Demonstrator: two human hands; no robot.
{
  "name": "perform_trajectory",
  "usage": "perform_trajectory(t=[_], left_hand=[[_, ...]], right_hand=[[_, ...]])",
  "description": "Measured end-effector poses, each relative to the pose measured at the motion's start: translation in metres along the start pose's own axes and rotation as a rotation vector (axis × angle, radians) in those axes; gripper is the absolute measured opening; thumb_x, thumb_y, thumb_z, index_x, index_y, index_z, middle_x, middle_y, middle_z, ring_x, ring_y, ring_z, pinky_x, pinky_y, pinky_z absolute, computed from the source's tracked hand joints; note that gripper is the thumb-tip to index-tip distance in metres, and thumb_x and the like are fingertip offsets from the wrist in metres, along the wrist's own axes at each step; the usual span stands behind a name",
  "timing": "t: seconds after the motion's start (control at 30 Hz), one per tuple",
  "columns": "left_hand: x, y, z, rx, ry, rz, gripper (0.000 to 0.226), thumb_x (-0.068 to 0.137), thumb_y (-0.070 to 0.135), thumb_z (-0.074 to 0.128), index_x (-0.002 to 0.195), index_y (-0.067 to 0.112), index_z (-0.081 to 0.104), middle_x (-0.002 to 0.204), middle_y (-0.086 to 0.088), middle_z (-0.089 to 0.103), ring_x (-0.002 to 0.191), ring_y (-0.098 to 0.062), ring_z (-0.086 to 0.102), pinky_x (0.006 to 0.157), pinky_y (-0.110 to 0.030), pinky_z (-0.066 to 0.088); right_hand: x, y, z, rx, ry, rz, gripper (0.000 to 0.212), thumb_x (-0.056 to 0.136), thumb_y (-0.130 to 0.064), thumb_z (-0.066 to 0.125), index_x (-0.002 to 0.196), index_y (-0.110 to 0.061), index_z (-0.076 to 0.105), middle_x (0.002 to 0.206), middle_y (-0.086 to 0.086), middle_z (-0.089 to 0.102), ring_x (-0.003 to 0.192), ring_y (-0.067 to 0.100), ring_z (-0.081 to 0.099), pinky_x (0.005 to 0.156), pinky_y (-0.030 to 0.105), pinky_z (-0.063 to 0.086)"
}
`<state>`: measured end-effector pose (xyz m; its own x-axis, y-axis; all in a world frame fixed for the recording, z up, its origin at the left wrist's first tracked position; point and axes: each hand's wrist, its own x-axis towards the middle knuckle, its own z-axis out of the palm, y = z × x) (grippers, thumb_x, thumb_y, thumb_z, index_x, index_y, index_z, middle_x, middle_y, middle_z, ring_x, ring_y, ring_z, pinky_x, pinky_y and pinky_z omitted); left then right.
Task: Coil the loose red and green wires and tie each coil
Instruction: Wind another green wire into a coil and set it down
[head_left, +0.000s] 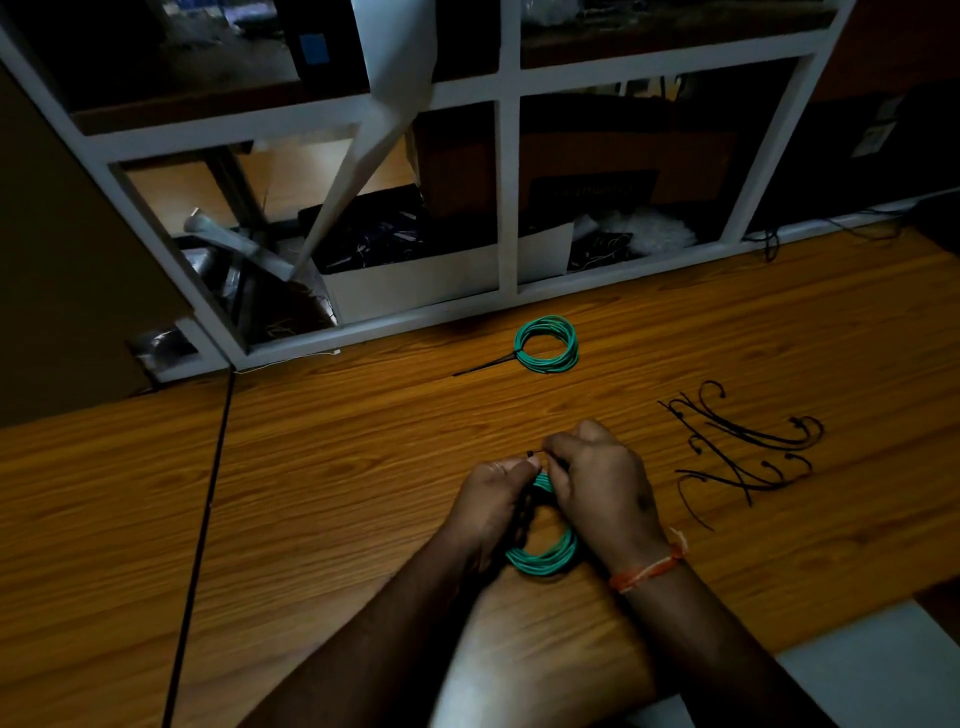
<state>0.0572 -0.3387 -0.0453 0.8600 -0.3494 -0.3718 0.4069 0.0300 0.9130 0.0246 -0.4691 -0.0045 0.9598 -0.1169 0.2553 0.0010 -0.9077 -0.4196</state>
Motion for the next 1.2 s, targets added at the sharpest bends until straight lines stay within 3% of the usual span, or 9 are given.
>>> perform_trajectory(t=[0.23,0.5,0.6,0.7,0.83,0.93,1.03,1.13,1.2], left_hand=[[0.000,-0.002,0.002,0.019,0.018,0.022,0.037,0.104,0.028,0.055,0.070,0.017,0.060,0.049,-0.004,0.033,0.039,-0.013,0.026,0.044,-0.028,0.013],[-0.004,-0.001,0.003,0.095,0.026,0.072,0.042,0.104,0.025,0.056,0.064,0.018,0.064,0.054,-0.003,0.043,0.049,-0.015,0.030,0.050,-0.035,0.015],[-0.005,-0.001,0.004,0.077,0.011,0.079,0.035,0.104,0.026,0.057,0.073,0.013,0.065,0.053,-0.001,0.046,0.046,-0.013,0.033,0.046,-0.027,0.019],[-0.005,0.001,0.006,0.080,-0.010,0.100,0.050,0.105,0.019,0.054,0.056,0.018,0.064,0.049,0.008,0.050,0.041,-0.003,0.036,0.040,-0.019,0.027],[-0.001,-0.006,0.004,0.136,0.004,0.164,0.045,0.105,0.022,0.056,0.060,0.020,0.057,0.050,0.007,0.042,0.044,-0.006,0.031,0.041,-0.022,0.023],[-0.001,-0.009,0.002,0.178,-0.029,0.191,0.046,0.106,0.020,0.053,0.060,0.021,0.056,0.051,0.009,0.045,0.045,-0.004,0.034,0.042,-0.021,0.026],[-0.005,-0.008,0.003,0.175,-0.072,0.213,0.045,0.107,0.015,0.051,0.064,0.015,0.063,0.056,0.008,0.056,0.050,-0.003,0.044,0.049,-0.020,0.034],[-0.006,-0.006,0.003,0.194,-0.094,0.211,0.036,0.107,0.013,0.050,0.075,0.007,0.066,0.060,0.012,0.062,0.054,0.003,0.050,0.055,-0.016,0.038],[-0.006,-0.005,0.002,0.208,-0.109,0.208,0.032,0.107,0.012,0.050,0.084,0.003,0.070,0.068,0.010,0.069,0.062,0.003,0.058,0.062,-0.014,0.043]], right_hand=[[0.002,-0.002,0.000,-0.041,-0.037,-0.006,0.014,0.096,-0.028,0.061,0.100,-0.018,0.071,0.096,0.006,0.057,0.081,0.026,0.064,0.062,0.026,0.040],[0.006,-0.004,-0.004,-0.091,-0.134,-0.031,0.019,0.099,-0.030,0.058,0.109,-0.021,0.071,0.108,0.005,0.057,0.092,0.027,0.065,0.071,0.030,0.050],[0.006,0.000,-0.011,0.124,-0.093,0.055,0.035,0.093,-0.028,0.067,0.128,-0.024,0.068,0.107,0.001,0.069,0.094,0.019,0.067,0.081,0.031,0.055],[0.004,0.007,-0.017,0.363,-0.046,0.163,0.017,0.086,-0.021,0.075,0.102,-0.025,0.075,0.077,-0.010,0.071,0.069,0.000,0.066,0.066,0.027,0.058],[0.004,0.010,-0.012,0.323,-0.058,0.142,0.005,0.086,-0.019,0.076,0.082,-0.022,0.077,0.075,-0.013,0.071,0.069,-0.004,0.063,0.063,0.022,0.055],[0.006,0.009,-0.007,0.404,-0.059,0.177,0.014,0.088,-0.025,0.075,0.074,-0.022,0.074,0.067,-0.014,0.068,0.063,-0.004,0.061,0.059,0.015,0.050],[0.014,0.012,-0.004,0.659,-0.094,0.376,0.031,0.091,-0.032,0.072,0.068,-0.012,0.072,0.061,-0.002,0.068,0.059,0.005,0.059,0.060,0.031,0.050],[0.024,0.013,-0.002,0.918,-0.269,0.582,0.021,0.089,-0.017,0.073,0.079,0.001,0.075,0.074,0.023,0.071,0.065,0.023,0.061,0.058,0.030,0.048],[0.027,0.016,-0.001,1.010,-0.370,0.659,0.017,0.088,-0.012,0.074,0.076,0.001,0.072,0.069,0.022,0.061,0.057,0.023,0.052,0.047,0.024,0.036]])
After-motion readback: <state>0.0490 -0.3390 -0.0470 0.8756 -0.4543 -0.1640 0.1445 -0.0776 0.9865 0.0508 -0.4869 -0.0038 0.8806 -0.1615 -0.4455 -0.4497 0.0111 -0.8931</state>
